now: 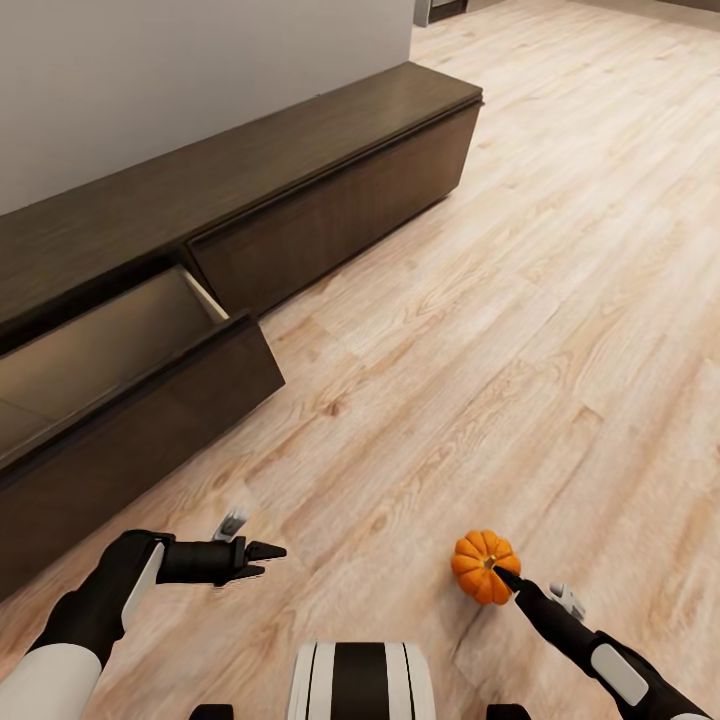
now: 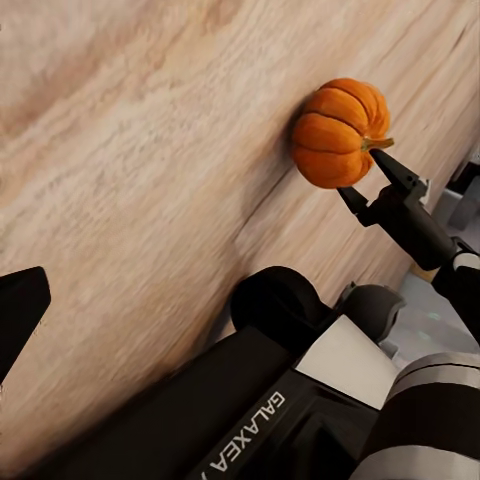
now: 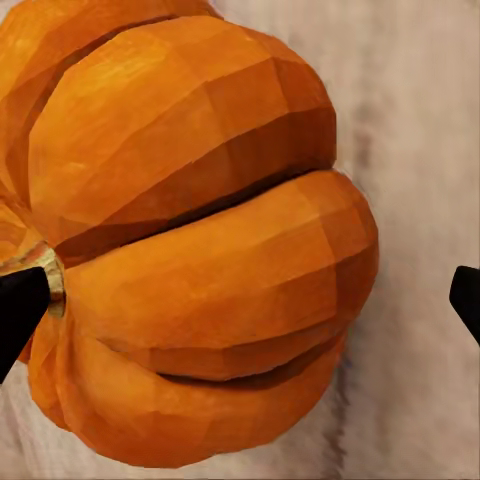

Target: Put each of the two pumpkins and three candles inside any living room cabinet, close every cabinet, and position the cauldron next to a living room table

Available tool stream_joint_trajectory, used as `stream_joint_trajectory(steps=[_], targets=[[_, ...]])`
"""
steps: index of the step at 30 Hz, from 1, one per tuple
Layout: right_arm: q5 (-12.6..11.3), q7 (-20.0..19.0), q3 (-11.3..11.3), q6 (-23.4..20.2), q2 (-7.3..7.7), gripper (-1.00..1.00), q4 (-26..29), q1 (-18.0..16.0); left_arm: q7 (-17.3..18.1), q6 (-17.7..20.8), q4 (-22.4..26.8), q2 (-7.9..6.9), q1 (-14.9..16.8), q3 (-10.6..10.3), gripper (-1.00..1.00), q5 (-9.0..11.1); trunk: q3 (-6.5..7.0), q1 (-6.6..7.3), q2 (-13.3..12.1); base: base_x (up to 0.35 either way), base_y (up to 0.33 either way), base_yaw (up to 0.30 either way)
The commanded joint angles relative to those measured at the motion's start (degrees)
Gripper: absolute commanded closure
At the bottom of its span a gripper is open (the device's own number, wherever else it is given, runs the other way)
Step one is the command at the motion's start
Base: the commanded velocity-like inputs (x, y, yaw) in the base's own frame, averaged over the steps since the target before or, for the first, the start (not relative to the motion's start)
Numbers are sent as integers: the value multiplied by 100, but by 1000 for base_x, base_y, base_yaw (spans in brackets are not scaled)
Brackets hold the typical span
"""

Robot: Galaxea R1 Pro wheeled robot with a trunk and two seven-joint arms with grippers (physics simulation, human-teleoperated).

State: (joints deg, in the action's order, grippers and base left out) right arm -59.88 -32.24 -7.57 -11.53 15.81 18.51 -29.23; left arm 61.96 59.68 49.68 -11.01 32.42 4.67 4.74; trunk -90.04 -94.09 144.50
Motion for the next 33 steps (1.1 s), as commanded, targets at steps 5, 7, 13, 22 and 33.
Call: stream_joint_trajectory(steps=[5, 7, 13, 22, 33], targets=[[20, 25, 19, 10, -6, -100, -5, -4, 0, -1, -2, 2, 1, -7, -100, 0, 0, -1, 0, 68, 12, 0], [20, 25, 19, 11, -4, -100, -5, -4, 0, -4, -2, 5, 1, -9, -100, 0, 0, -1, 0, 16, 3, 0], [20, 25, 19, 3, -6, -100, -5, -4, 0, -9, -2, 10, 0, -10, -100, -4, 0, -1, 0, 54, 21, 0], [20, 25, 19, 4, -8, 100, -5, -4, 0, -9, -2, 16, 1, -12, -100, 0, 0, -1, 0, 6, 2, 0], [20, 25, 19, 2, -8, 100, -5, -4, 0, -9, -2, 11, 1, -18, -100, 0, 0, -1, 0, 0, 0, 0]])
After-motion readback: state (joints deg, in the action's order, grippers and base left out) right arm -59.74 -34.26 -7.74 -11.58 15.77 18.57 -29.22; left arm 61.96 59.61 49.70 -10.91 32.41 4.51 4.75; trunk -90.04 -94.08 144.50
